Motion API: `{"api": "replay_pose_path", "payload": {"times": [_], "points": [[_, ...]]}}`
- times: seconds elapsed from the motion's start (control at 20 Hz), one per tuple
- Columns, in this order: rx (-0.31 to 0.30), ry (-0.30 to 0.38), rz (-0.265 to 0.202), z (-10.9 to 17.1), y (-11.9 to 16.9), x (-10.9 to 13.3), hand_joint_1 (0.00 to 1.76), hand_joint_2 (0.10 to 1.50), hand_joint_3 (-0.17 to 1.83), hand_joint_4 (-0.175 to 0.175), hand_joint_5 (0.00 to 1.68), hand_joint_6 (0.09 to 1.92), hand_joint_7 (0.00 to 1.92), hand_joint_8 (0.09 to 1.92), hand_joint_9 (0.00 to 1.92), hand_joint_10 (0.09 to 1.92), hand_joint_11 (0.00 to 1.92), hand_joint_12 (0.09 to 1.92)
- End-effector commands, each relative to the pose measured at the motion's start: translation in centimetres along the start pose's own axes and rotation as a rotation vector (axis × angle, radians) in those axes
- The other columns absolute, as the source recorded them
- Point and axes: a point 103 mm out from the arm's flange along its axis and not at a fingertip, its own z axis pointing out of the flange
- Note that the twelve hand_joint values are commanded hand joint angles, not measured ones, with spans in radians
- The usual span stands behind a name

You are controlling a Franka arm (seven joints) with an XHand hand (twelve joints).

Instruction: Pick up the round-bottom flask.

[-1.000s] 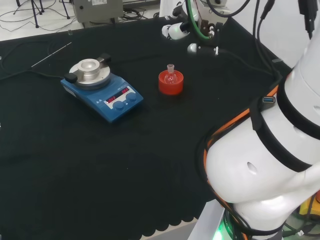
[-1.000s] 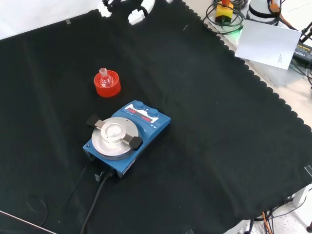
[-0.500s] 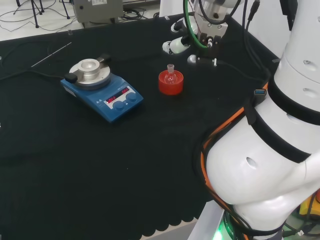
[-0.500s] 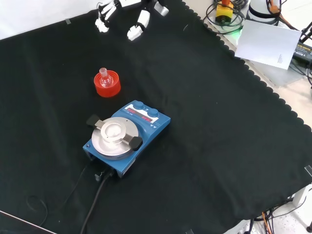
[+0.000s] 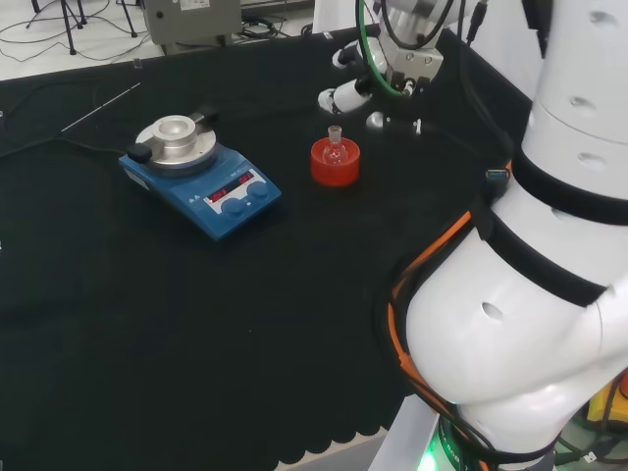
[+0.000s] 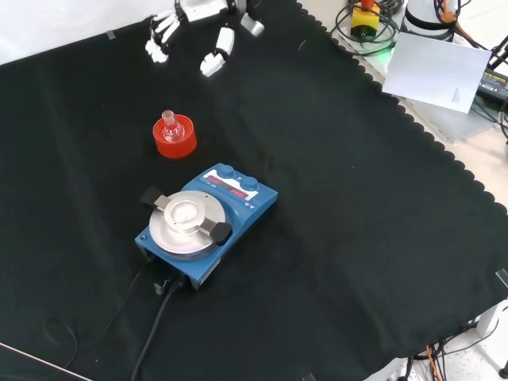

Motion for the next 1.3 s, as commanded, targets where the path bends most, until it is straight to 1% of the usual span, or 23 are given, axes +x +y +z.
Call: {"api": "replay_pose_path", "payload": {"times": [0.05,0.45,0.5,0.55,0.65,0.7,0.75,0.8,0.85,0.9,0.95,1.0,1.05,1.1,1.15,1.2,1.25,1.3], "points": [[0.018,0.03,0.0,4.4,3.3,-0.7,0.85,0.6,0.65,-0.003,0.56,0.09,0.21,0.56,0.32,0.62,0.0,1.13],[0.04,0.057,-0.002,6.2,4.3,-1.2,0.84,0.6,0.65,0.001,0.57,0.09,0.2,0.56,0.32,0.62,0.0,1.13],[0.037,0.04,0.003,6.3,4.4,-1.1,0.84,0.6,0.65,0.001,0.57,0.09,0.2,0.56,0.32,0.62,0.0,1.13],[0.04,0.049,0.013,6.3,4.6,-1.5,0.84,0.6,0.65,0.001,0.57,0.09,0.2,0.56,0.31,0.62,0.0,1.13],[0.052,0.065,0.01,6.6,5.0,-1.3,0.83,0.6,0.65,0.002,0.58,0.09,0.2,0.56,0.31,0.62,0.0,1.13],[0.058,0.088,-0.009,6.3,5.0,-2.6,0.83,0.6,0.65,0.002,0.58,0.09,0.2,0.56,0.31,0.62,0.0,1.13],[-0.002,-0.043,0.101,6.6,5.2,-2.9,0.83,0.6,0.65,0.002,0.58,0.09,0.2,0.56,0.31,0.62,0.0,1.12],[-0.018,-0.081,0.134,7.2,5.3,-2.0,0.83,0.6,0.65,0.002,0.58,0.09,0.2,0.56,0.31,0.62,0.0,1.12],[-0.022,-0.092,0.144,7.7,5.3,-1.1,0.83,0.6,0.65,0.002,0.58,0.09,0.2,0.56,0.31,0.62,0.0,1.12],[-0.011,-0.005,0.147,7.9,5.3,-0.5,0.83,0.6,0.65,0.002,0.58,0.09,0.2,0.56,0.31,0.62,0.0,1.12],[-0.001,0.051,0.146,7.8,5.3,-0.4,0.83,0.6,0.65,0.002,0.58,0.09,0.2,0.56,0.31,0.62,0.0,1.12],[0.01,0.095,0.147,7.8,5.3,-0.3,0.83,0.6,0.65,0.003,0.58,0.09,0.2,0.56,0.31,0.62,0.0,1.12],[0.017,0.124,0.147,7.8,5.3,-0.3,0.83,0.6,0.66,0.003,0.58,0.09,0.2,0.56,0.31,0.62,0.0,1.12],[0.019,0.135,0.147,7.8,5.3,-0.3,0.83,0.6,0.66,0.003,0.58,0.09,0.2,0.56,0.31,0.62,0.0,1.12],[0.059,0.144,0.056,8.2,6.0,-3.2,0.83,0.6,0.66,0.003,0.58,0.09,0.2,0.56,0.31,0.62,0.0,1.12],[0.071,0.134,0.032,8.3,6.2,-4.1,0.83,0.6,0.66,0.003,0.58,0.09,0.2,0.56,0.31,0.62,0.0,1.12],[0.075,0.131,0.025,8.3,6.2,-4.4,0.83,0.6,0.66,0.003,0.58,0.09,0.2,0.56,0.31,0.62,0.0,1.12],[0.072,0.134,0.029,8.6,6.1,-3.7,0.83,0.6,0.66,0.003,0.58,0.09,0.2,0.56,0.31,0.62,0.0,1.12]]}}
